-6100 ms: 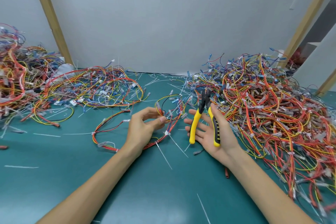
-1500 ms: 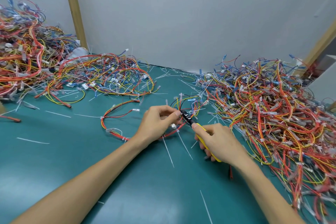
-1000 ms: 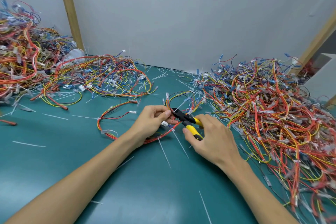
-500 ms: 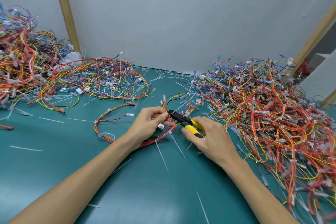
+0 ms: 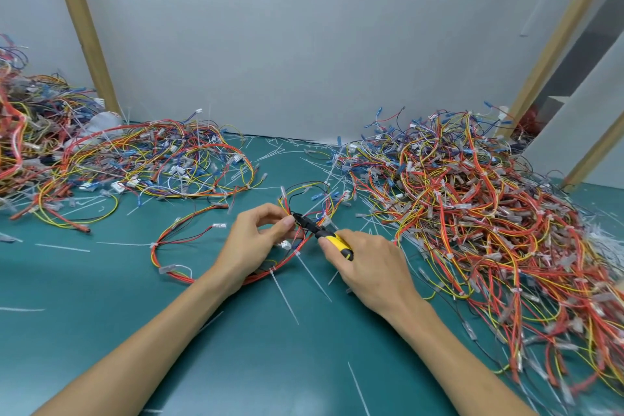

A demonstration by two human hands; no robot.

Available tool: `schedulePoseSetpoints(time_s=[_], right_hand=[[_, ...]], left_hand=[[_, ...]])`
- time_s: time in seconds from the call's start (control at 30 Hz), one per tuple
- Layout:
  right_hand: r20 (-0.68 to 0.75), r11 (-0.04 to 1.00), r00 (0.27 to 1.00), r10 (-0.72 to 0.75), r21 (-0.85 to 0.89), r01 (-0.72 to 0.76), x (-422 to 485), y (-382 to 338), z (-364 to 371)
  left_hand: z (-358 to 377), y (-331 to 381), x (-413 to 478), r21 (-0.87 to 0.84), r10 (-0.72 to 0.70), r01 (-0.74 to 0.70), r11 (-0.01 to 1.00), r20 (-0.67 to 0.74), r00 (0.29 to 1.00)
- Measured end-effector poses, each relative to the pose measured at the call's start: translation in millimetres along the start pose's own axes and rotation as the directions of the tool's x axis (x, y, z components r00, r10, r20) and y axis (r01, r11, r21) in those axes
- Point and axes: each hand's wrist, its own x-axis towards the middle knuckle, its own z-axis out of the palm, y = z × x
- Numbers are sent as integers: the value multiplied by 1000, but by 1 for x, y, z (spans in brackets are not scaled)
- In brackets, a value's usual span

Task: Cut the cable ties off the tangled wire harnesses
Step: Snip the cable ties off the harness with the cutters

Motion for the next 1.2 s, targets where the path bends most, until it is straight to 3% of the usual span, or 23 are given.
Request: schedulePoseSetpoints(time_s=[0.3,0.7,1.2], right_hand=[[27,998,1000,15,-54,-14,0,-3,-6],[-20,999,1000,-4,39,5,-4,-5,0],[-9,999,1000,-1,34,1,-2,-4,1]], left_hand=[[1,1,-2,-166,-65,67,984,18,998],[-1,3,-2,-236,-79,82,968,19,997],[-1,2,-3,-239,-58,66,969,41,997]])
